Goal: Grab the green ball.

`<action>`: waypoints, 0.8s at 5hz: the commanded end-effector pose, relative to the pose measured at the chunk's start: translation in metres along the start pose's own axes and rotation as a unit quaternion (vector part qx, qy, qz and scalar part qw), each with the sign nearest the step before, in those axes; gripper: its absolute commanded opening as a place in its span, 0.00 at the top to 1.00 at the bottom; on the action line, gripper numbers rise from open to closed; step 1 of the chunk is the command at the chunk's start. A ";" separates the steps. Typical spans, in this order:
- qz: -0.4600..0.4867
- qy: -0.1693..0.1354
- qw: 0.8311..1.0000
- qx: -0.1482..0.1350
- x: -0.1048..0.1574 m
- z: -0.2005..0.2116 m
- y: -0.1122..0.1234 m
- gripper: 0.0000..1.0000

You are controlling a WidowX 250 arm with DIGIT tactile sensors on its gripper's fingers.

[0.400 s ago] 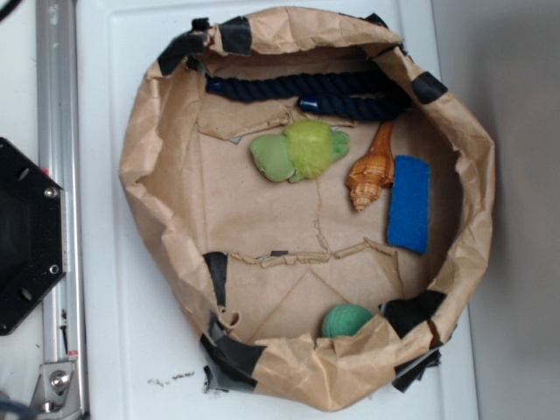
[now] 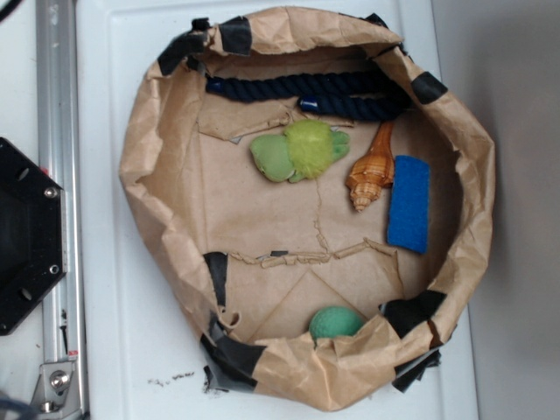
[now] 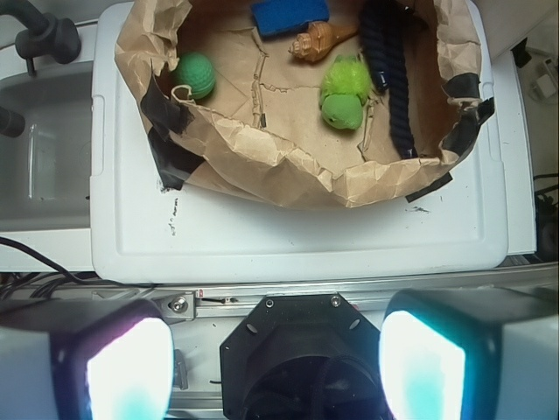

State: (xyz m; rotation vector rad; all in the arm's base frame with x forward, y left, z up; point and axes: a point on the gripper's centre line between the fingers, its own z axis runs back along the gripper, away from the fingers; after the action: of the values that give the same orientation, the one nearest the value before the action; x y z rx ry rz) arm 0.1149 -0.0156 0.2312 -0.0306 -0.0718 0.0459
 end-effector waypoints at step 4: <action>0.486 0.065 0.864 -0.114 0.148 -0.135 0.012 0.00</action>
State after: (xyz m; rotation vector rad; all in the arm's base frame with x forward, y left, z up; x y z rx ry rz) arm 0.2702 -0.0133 0.0941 -0.2892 0.1418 1.0460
